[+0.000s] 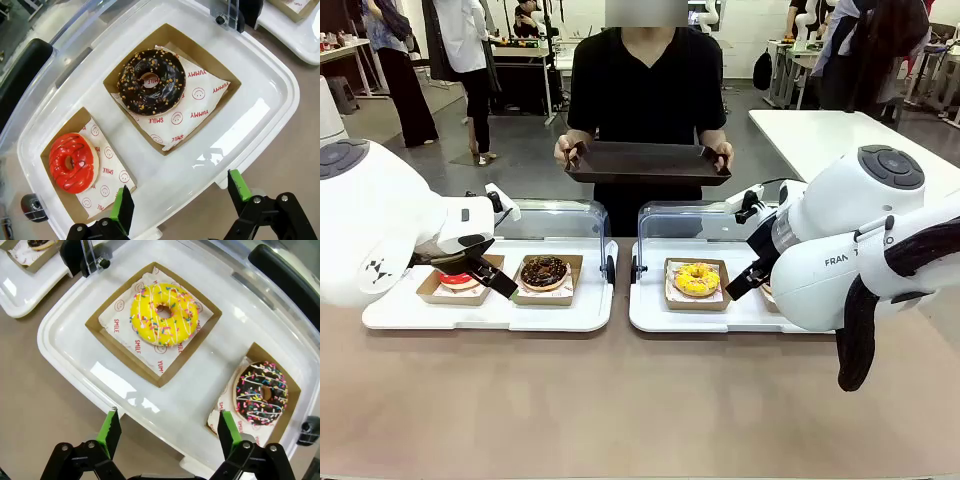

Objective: Provide the desired donut to the person.
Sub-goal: Pick up and lift the Paper togo box containing the Donut pointed at by the person.

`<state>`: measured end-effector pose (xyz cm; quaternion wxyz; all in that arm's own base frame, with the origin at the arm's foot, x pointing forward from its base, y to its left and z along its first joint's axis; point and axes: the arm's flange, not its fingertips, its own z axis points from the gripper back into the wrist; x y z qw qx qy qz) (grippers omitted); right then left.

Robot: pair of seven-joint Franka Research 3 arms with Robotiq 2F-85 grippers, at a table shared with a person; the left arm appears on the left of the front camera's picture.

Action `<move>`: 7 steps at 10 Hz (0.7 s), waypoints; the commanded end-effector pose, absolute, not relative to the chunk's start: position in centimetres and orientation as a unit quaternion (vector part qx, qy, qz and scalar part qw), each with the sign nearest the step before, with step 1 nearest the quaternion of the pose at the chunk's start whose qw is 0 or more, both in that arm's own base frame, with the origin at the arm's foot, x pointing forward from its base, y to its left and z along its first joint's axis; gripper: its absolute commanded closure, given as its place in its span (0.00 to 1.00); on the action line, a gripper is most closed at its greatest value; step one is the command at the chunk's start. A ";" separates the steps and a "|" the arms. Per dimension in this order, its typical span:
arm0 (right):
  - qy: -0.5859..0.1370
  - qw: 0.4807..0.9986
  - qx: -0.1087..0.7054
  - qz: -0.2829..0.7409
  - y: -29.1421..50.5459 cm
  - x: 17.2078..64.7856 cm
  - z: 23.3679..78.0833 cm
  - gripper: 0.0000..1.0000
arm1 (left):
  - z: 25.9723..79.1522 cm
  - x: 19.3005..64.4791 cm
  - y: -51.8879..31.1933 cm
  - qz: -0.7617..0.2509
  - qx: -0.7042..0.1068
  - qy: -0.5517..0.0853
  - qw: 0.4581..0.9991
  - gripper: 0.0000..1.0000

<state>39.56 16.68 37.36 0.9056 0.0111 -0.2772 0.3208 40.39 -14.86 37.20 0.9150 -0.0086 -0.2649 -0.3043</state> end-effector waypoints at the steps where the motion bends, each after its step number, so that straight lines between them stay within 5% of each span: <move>1: -0.277 0.906 0.011 0.321 16.7 39.6 37.4 0.00 | 37.2 40.4 -14.9 -0.304 -0.009 -0.265 0.915 0.00; 7: -0.277 0.906 0.011 0.321 16.7 39.6 37.4 0.00 | 37.2 40.4 -14.9 -0.304 -0.009 -0.265 0.915 0.00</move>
